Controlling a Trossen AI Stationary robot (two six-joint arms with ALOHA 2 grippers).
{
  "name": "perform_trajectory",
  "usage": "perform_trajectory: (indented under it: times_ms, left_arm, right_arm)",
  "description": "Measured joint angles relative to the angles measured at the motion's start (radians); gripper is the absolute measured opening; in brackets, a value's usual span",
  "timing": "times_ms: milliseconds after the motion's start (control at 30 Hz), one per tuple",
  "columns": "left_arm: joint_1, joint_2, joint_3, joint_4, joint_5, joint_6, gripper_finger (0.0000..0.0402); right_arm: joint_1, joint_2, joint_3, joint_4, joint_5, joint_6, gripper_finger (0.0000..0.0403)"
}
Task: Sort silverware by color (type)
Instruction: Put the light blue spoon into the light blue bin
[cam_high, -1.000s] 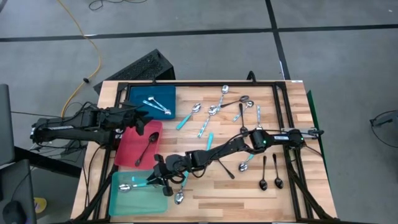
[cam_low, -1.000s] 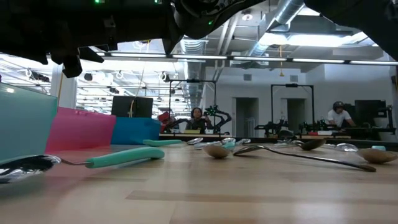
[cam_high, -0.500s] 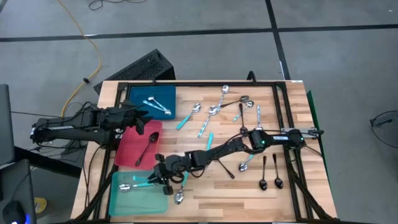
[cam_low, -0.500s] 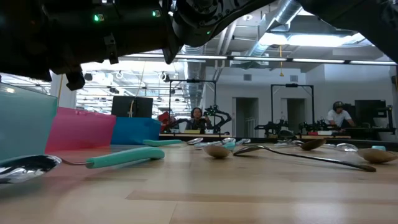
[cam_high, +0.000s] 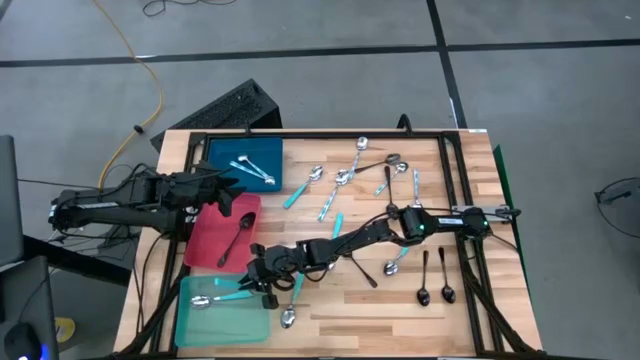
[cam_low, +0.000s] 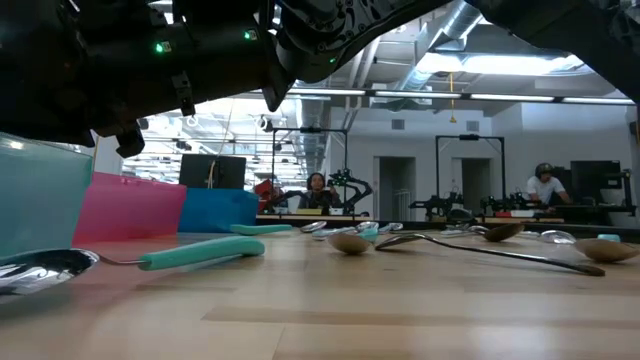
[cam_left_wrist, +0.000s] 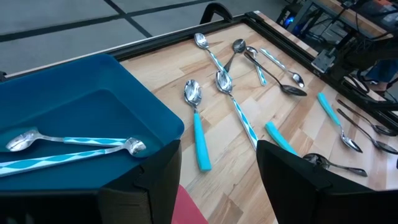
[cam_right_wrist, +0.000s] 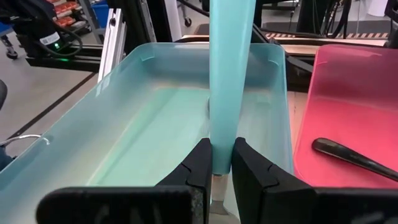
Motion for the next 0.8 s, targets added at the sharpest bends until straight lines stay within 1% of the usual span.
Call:
perform_trajectory:
  times_ms: [133, 267, 633, 800]
  left_arm:
    - [0.000, 0.000, 0.000, 0.000, 0.000, 0.001, 0.0195]
    - [0.000, 0.000, 0.000, 0.000, 0.000, 0.001, 0.0195]
    - [0.000, 0.000, 0.000, 0.000, 0.000, -0.003, 0.0195]
    - [0.000, 0.000, 0.000, 0.000, 0.000, -0.004, 0.0195]
  right_arm:
    - [0.000, 0.000, 0.000, -0.006, 0.000, -0.018, 0.0066]
    - [0.000, 0.000, 0.000, -0.050, 0.000, -0.020, 0.0066]
    - [0.000, 0.000, 0.000, -0.054, 0.000, -0.029, 0.0067]
    - [0.000, 0.000, 0.000, -0.054, 0.000, -0.028, 0.0082]
